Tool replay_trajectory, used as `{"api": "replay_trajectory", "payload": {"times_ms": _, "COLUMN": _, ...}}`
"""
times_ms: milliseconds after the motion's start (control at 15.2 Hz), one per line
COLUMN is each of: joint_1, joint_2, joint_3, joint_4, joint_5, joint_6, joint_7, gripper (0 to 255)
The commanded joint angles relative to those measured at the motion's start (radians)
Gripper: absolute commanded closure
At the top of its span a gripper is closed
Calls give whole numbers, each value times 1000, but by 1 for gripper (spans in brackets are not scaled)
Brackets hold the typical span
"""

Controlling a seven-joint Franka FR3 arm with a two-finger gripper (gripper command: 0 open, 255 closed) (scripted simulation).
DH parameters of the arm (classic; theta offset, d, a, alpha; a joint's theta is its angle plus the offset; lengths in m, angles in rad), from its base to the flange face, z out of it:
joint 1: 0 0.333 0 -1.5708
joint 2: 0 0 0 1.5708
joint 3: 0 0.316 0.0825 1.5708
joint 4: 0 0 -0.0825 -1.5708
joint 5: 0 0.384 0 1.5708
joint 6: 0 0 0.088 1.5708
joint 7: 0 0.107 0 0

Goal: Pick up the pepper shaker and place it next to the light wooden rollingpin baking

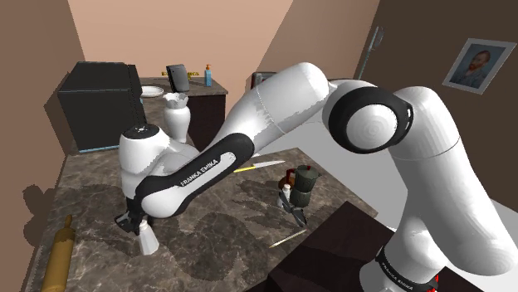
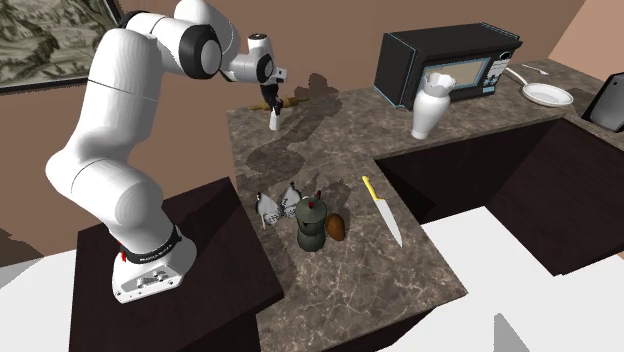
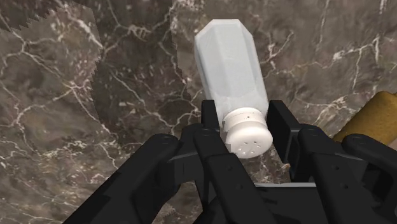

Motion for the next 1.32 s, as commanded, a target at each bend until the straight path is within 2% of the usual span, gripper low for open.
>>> {"api": "replay_trajectory", "payload": {"times_ms": 0, "joint_1": 2, "joint_2": 19, "joint_3": -3, "joint_4": 1, "joint_5": -3, "joint_6": 18, "joint_7": 2, "gripper": 255}}
{"api": "replay_trajectory", "payload": {"times_ms": 660, "joint_1": 5, "joint_2": 40, "joint_3": -7, "joint_4": 5, "joint_5": -7, "joint_6": 36, "joint_7": 5, "gripper": 255}}
{"api": "replay_trajectory", "payload": {"times_ms": 726, "joint_1": 5, "joint_2": 40, "joint_3": -7, "joint_4": 5, "joint_5": -7, "joint_6": 36, "joint_7": 5, "gripper": 0}}
{"api": "replay_trajectory", "payload": {"times_ms": 1056, "joint_1": 5, "joint_2": 40, "joint_3": -7, "joint_4": 5, "joint_5": -7, "joint_6": 36, "joint_7": 5, "gripper": 0}}
{"api": "replay_trajectory", "payload": {"times_ms": 1254, "joint_1": -6, "joint_2": -46, "joint_3": 6, "joint_4": -36, "joint_5": 5, "joint_6": -10, "joint_7": -1, "gripper": 0}}
